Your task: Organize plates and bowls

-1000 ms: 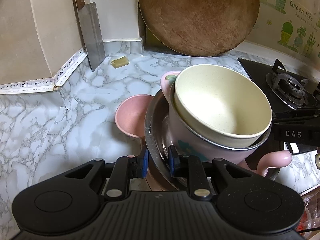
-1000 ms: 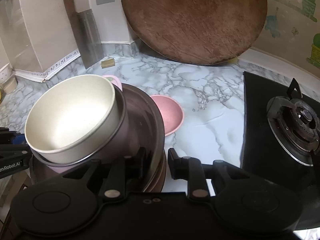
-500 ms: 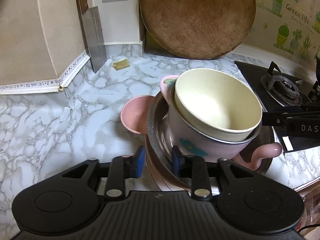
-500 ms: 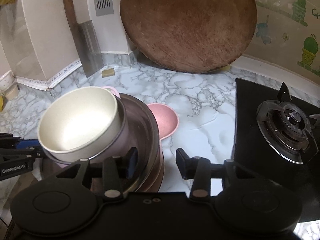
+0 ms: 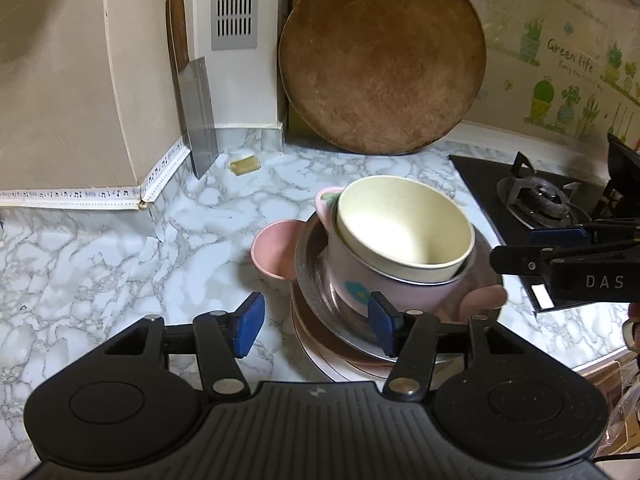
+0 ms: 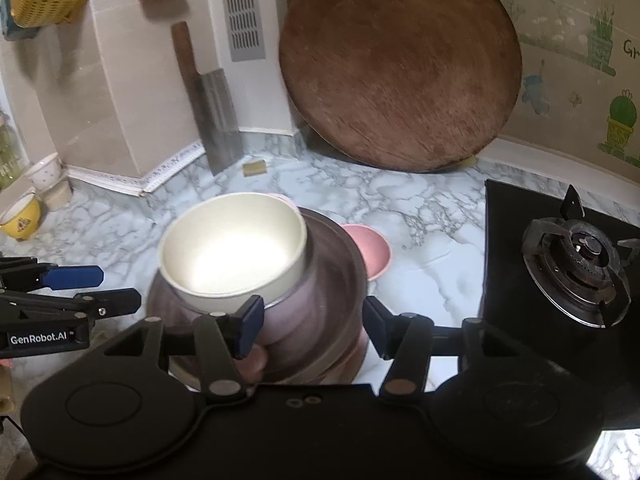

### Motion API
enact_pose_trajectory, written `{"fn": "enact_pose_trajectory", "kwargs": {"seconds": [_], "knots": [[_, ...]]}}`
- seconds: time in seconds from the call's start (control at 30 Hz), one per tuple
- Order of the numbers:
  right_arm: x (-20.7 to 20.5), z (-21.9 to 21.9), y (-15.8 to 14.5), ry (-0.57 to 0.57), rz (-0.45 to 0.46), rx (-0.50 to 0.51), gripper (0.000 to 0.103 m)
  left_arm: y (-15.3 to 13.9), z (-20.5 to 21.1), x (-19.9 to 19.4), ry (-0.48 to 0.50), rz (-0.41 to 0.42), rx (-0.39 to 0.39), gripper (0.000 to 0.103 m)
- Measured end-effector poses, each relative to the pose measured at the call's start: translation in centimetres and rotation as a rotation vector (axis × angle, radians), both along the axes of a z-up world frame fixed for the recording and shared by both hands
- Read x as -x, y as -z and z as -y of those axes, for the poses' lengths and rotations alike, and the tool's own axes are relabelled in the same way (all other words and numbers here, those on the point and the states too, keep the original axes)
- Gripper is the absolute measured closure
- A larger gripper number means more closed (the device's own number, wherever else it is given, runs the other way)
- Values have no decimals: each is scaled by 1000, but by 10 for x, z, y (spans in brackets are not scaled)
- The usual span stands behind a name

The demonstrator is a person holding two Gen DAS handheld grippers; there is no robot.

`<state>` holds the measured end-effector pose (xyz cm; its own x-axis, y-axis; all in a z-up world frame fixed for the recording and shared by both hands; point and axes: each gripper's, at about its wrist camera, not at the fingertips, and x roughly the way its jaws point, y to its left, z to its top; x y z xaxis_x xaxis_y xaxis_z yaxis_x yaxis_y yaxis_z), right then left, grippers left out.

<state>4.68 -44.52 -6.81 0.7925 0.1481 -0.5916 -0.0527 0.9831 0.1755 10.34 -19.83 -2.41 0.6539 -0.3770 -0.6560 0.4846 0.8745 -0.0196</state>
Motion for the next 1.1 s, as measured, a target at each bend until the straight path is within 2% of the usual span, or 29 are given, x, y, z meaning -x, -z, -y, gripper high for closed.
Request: {"fn": "enact_pose_trajectory", "kwargs": {"seconds": [0.07,0.2,0.47,0.6,0.73,0.9,1.1], "knots": [[6,-2,-4,-4,17,-5,41,-4,-3,5,2,11,3,46],[16,-7,-10,-11,47,-15,33,-12,-10,16,-2,33,20,37],[39,-17,-24,-9,125,-7,14,-24,-18,38,14,76,37,37],[52,-21,-30,-4,173,4,2,-30,-22,49,24,95,62,24],[61,-21,-35,-2,206,11,0,-35,-25,57,29,111,86,22],[71,-18,-36,20,227,13,0,-39,-32,62,18,114,128,0],[79,-19,-37,20,233,22,0,-40,-37,68,7,119,126,0]]}}
